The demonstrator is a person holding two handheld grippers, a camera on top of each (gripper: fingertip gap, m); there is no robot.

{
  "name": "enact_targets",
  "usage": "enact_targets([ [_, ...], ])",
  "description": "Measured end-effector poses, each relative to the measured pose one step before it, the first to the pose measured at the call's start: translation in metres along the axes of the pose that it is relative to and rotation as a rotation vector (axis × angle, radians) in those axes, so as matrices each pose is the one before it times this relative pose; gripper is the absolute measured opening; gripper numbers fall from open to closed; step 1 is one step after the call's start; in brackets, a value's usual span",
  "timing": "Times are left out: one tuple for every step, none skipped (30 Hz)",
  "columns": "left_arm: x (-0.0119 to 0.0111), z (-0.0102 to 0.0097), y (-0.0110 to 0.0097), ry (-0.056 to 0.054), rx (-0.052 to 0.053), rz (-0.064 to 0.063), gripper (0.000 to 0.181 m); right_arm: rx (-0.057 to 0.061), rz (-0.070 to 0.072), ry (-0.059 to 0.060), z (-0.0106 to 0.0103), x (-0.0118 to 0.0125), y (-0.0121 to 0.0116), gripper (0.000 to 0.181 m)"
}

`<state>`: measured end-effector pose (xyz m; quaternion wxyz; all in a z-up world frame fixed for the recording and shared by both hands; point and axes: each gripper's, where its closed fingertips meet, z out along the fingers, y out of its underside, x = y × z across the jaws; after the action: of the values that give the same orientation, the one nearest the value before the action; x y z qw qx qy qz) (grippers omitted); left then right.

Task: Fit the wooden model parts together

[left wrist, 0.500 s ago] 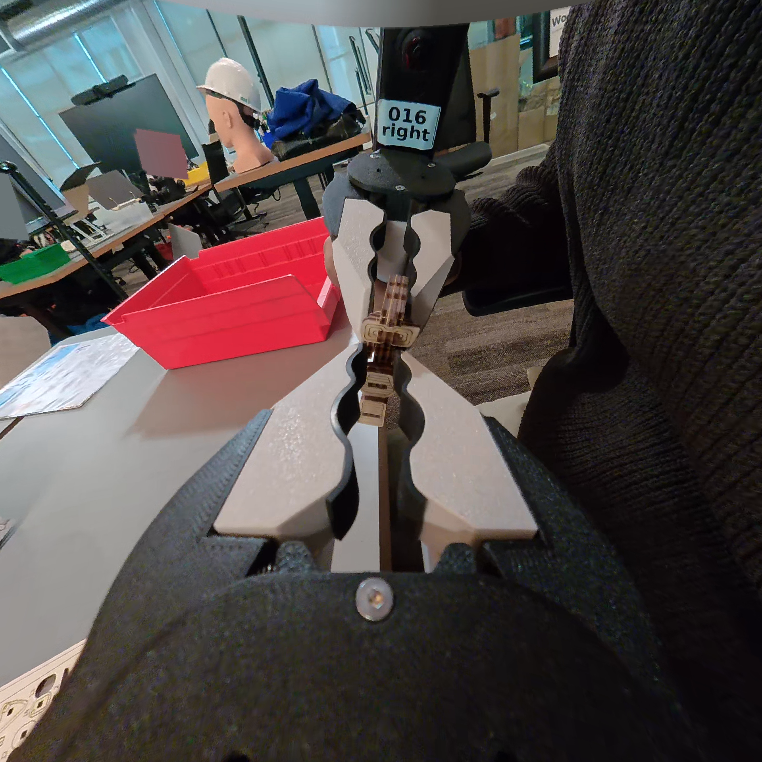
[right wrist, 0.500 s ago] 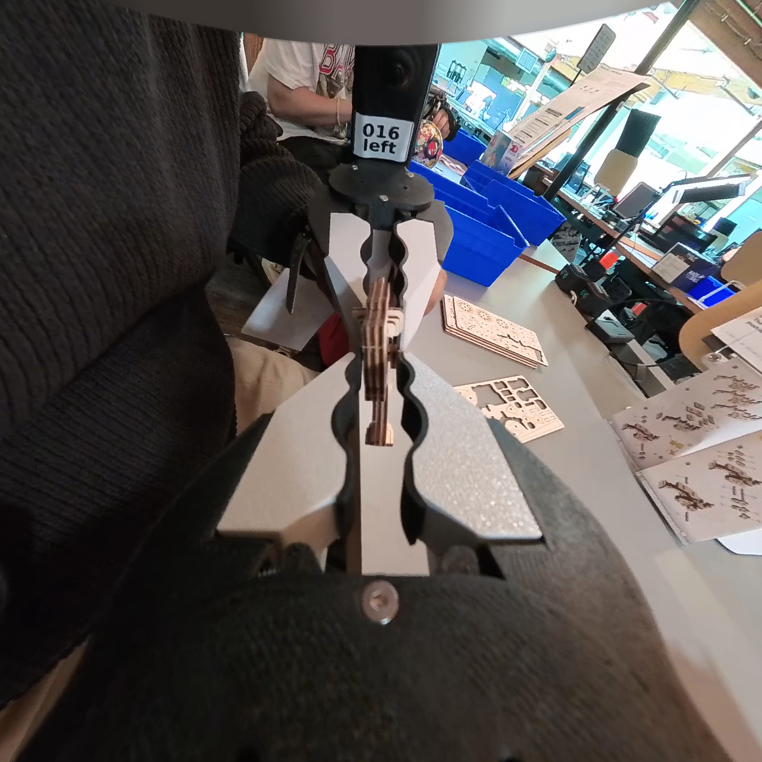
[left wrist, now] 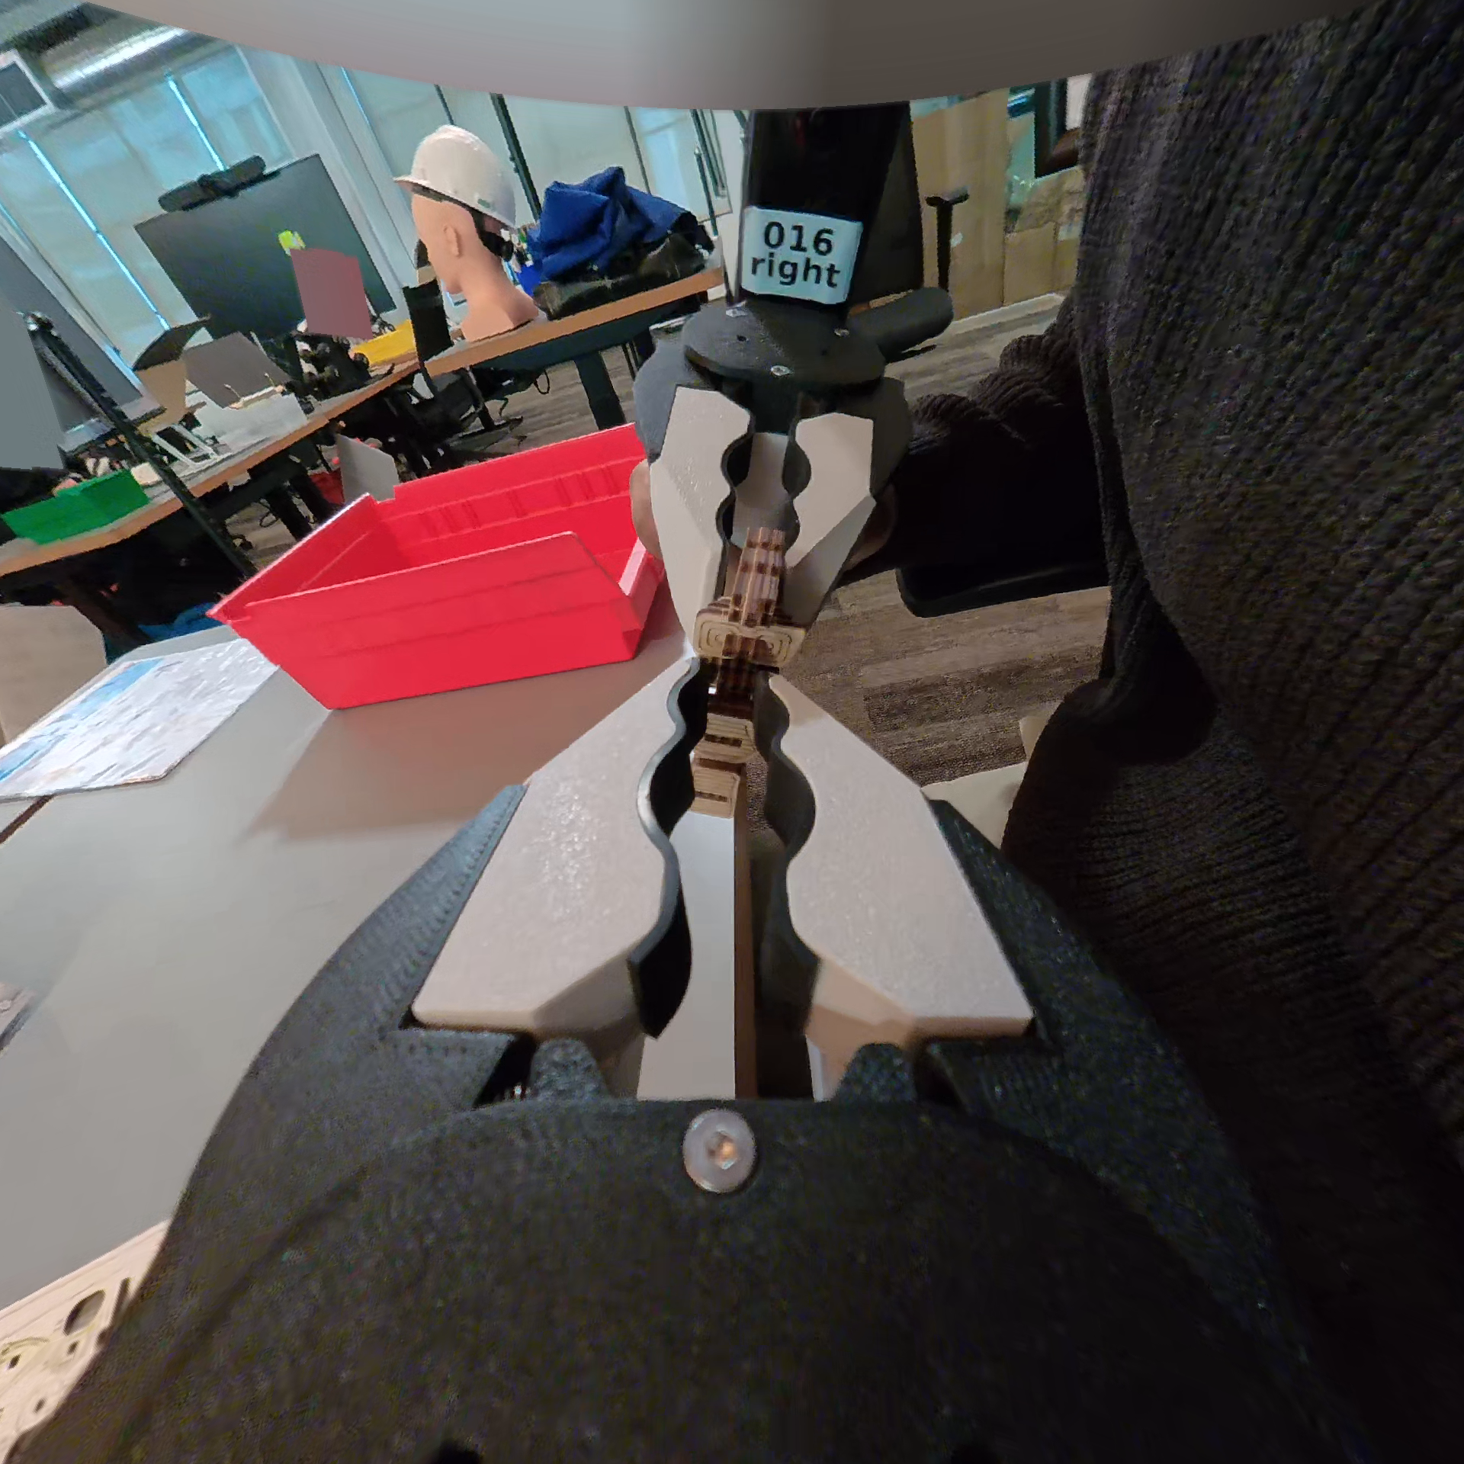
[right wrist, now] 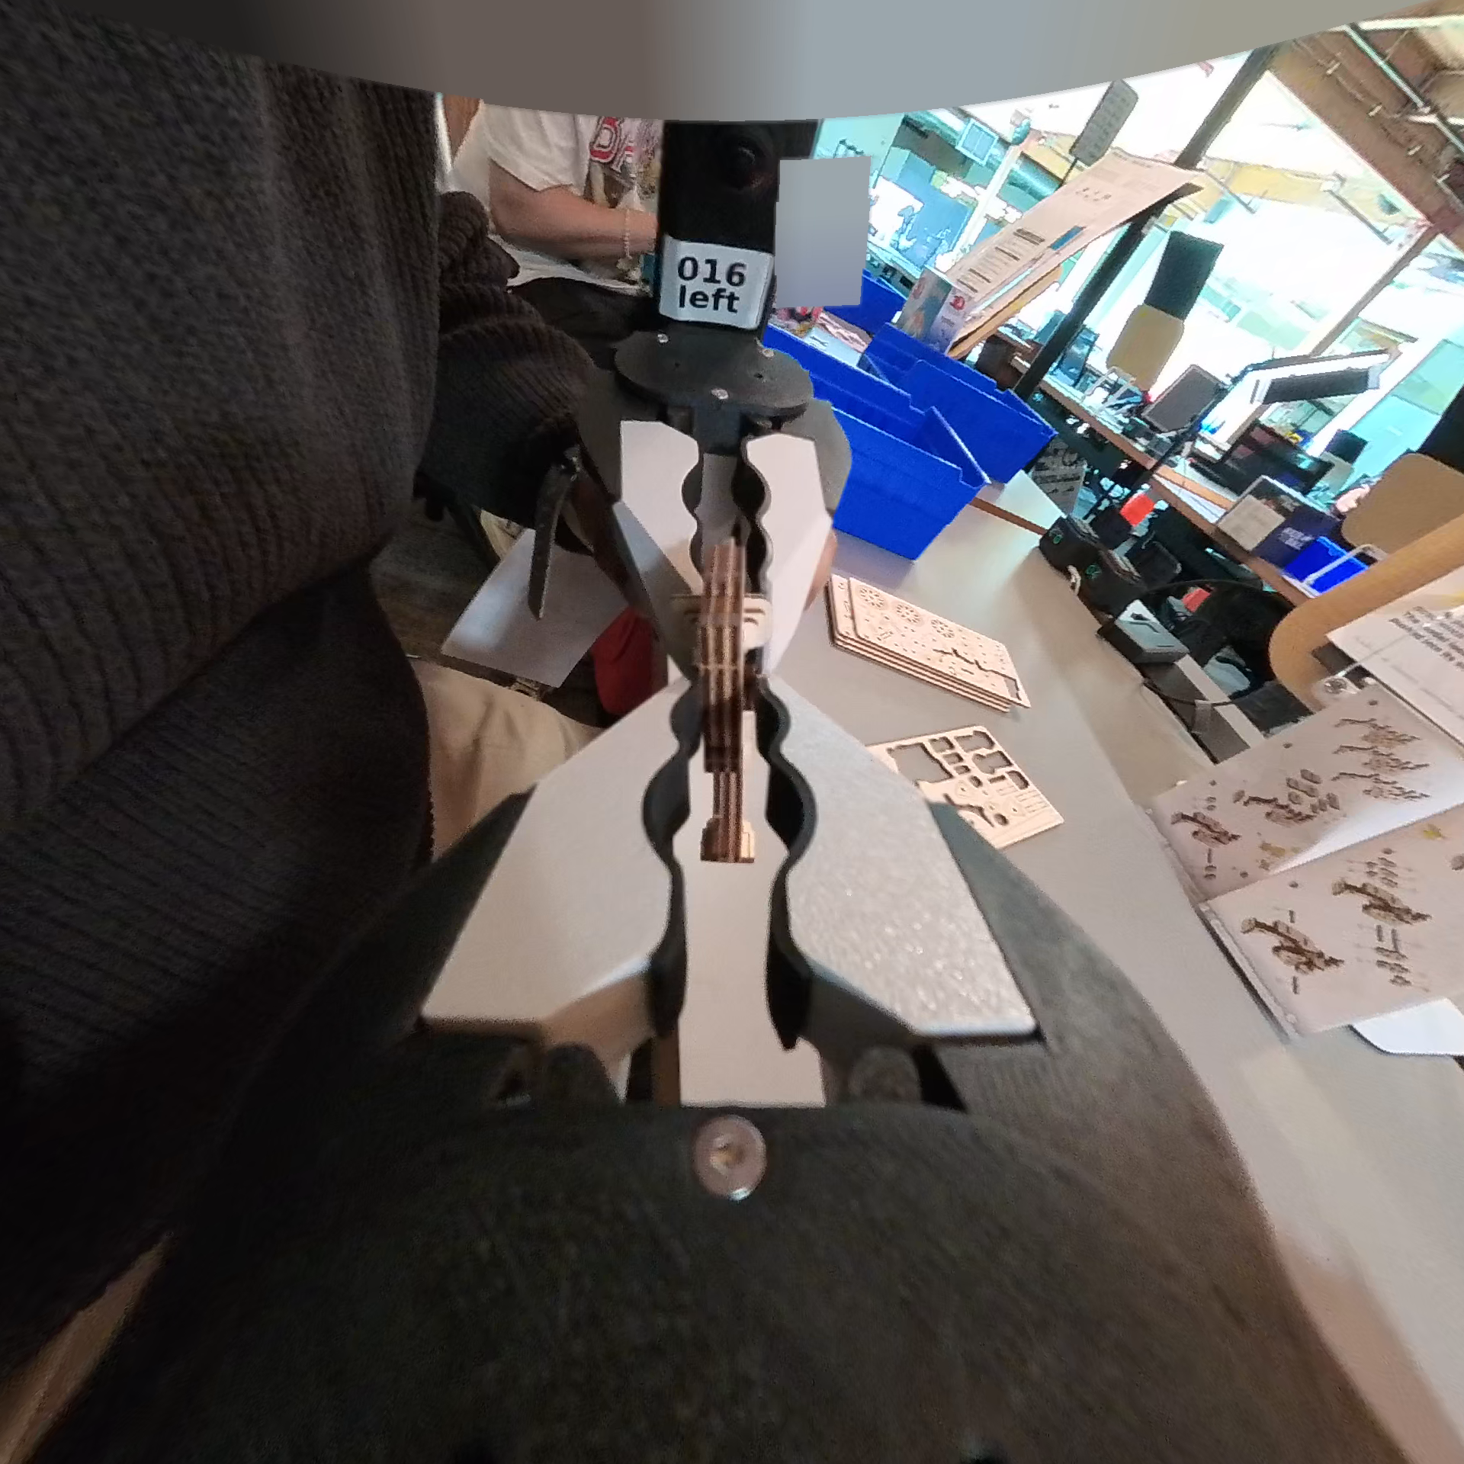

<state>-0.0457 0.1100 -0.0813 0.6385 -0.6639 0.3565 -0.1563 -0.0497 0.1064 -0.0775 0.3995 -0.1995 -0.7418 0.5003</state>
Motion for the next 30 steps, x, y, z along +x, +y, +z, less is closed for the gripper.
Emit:
enact_targets([
  [-0.00246,0.00052,0.00180,-0.0073,-0.0064,-0.0201,0.010,-0.0048,0.0051,0.0109,0.00032,0.00222,0.00200,0.012],
  [-0.00309,0.00116,0.00311,-0.0100,-0.0138,-0.0276,0.010,-0.0078,0.0111,0.0091,0.00025,0.00261,0.00318,0.012],
  [-0.00319,0.00109,0.00274,-0.0090,-0.0104,-0.0305,0.010,-0.0052,0.0206,0.0067,0.00018,0.00281,0.00323,0.012],
  [-0.00350,0.00112,0.00184,-0.0103,-0.0028,-0.0384,0.010,0.0004,0.0288,0.0029,-0.00007,0.00270,0.00243,0.013],
  [-0.00312,0.00104,0.00148,-0.0047,-0.0004,-0.0495,0.010,0.0043,0.0328,-0.0016,-0.00014,0.00238,0.00157,0.014],
  [-0.00367,0.00106,0.00190,-0.0057,-0.0024,-0.0539,0.010,0.0085,0.0347,-0.0066,-0.00009,0.00173,0.00077,0.018],
  [-0.00325,0.00070,0.00161,-0.0025,-0.0010,-0.0482,0.010,0.0084,0.0354,-0.0063,0.00022,0.00148,0.00044,0.022],
  [-0.00257,0.00053,0.00129,0.0003,-0.0005,-0.0434,0.010,0.0026,0.0314,-0.0033,0.00054,0.00153,0.00131,0.024],
  [-0.00161,0.00035,0.00149,0.0036,-0.0024,-0.0361,0.010,-0.0016,0.0236,-0.0002,0.00078,0.00149,0.00157,0.024],
  [-0.00152,0.00009,0.00118,0.0006,-0.0006,-0.0235,0.010,-0.0033,0.0155,0.0043,0.00068,0.00167,0.00144,0.023],
  [-0.00115,0.00011,0.00085,-0.0005,-0.0013,-0.0122,0.010,-0.0049,0.0094,0.0072,0.00064,0.00156,0.00114,0.022],
  [-0.00031,-0.00009,0.00039,0.0024,-0.0015,-0.0055,0.010,-0.0055,0.0062,0.0085,0.00065,0.00136,0.00080,0.021],
  [-0.00030,-0.00028,-0.00018,-0.0006,0.0022,-0.0030,0.010,-0.0064,0.0048,0.0074,0.00074,0.00089,0.00050,0.020],
  [0.00034,-0.00022,-0.00061,0.0010,0.0036,-0.0013,0.010,-0.0084,0.0025,0.0048,0.00087,0.00028,0.00066,0.018],
  [0.00087,-0.00008,-0.00039,0.0025,0.0006,0.0012,0.010,-0.0073,-0.0013,0.0020,0.00077,-0.00032,0.00045,0.018],
  [0.00055,-0.00021,-0.00017,-0.0019,-0.0002,0.0070,0.010,-0.0029,-0.0047,0.0013,0.00031,-0.00067,-0.00031,0.018],
  [0.00062,-0.00026,-0.00061,-0.0014,0.0024,0.0077,0.010,-0.0004,-0.0068,0.0007,-0.00003,-0.00058,-0.00065,0.018],
  [0.00077,-0.00008,-0.00068,0.0023,0.0013,0.0045,0.010,-0.0002,-0.0061,-0.0008,-0.00030,-0.00061,-0.00080,0.018],
  [0.00044,-0.00016,-0.00060,0.0018,0.0027,0.0013,0.010,0.0000,-0.0033,-0.0012,-0.00031,-0.00044,-0.00065,0.018],
  [0.00090,-0.00004,-0.00070,0.0059,0.0047,-0.0005,0.010,-0.0007,-0.0025,-0.0026,-0.00016,-0.00062,-0.00037,0.018],
  [0.00069,0.00000,-0.00065,0.0057,0.0055,-0.0033,0.010,-0.0035,-0.0034,-0.0024,-0.00008,-0.00054,0.00027,0.018],
  [0.00021,-0.00005,-0.00027,0.0041,0.0031,-0.0048,0.010,-0.0070,-0.0059,-0.0005,0.00008,-0.00032,0.00073,0.018],
  [0.00054,0.00013,-0.00012,0.0070,0.0024,-0.0045,0.010,-0.0058,-0.0074,-0.0006,-0.00017,-0.00045,0.00058,0.018],
  [0.00027,0.00014,-0.00016,0.0055,0.0034,-0.0049,0.010,-0.0029,-0.0045,0.0003,-0.00019,-0.00023,-0.00003,0.018],
  [-0.00002,0.00019,0.00011,0.0028,0.0018,-0.0080,0.010,-0.0035,-0.0015,0.0009,-0.00008,-0.00005,0.00019,0.018],
  [0.00011,0.00018,0.00025,0.0040,0.0016,-0.0058,0.010,-0.0039,0.0001,-0.0016,-0.00012,-0.00014,0.00021,0.018],
  [0.00035,0.00021,0.00006,0.0054,0.0026,-0.0024,0.010,-0.0026,0.0025,-0.0034,-0.00022,-0.00030,0.00002,0.017],
  [0.00031,0.00017,0.00000,0.0043,0.0033,-0.0010,0.010,-0.0022,0.0038,-0.0035,-0.00025,-0.00033,0.00000,0.017],
  [0.00046,0.00013,-0.00002,0.0039,0.0032,0.0022,0.010,-0.0022,0.0032,-0.0045,-0.00019,-0.00051,-0.00004,0.017],
  [0.00093,-0.00012,-0.00007,0.0073,0.0056,0.0055,0.010,-0.0005,0.0018,-0.0058,-0.00027,-0.00069,-0.00035,0.017],
])
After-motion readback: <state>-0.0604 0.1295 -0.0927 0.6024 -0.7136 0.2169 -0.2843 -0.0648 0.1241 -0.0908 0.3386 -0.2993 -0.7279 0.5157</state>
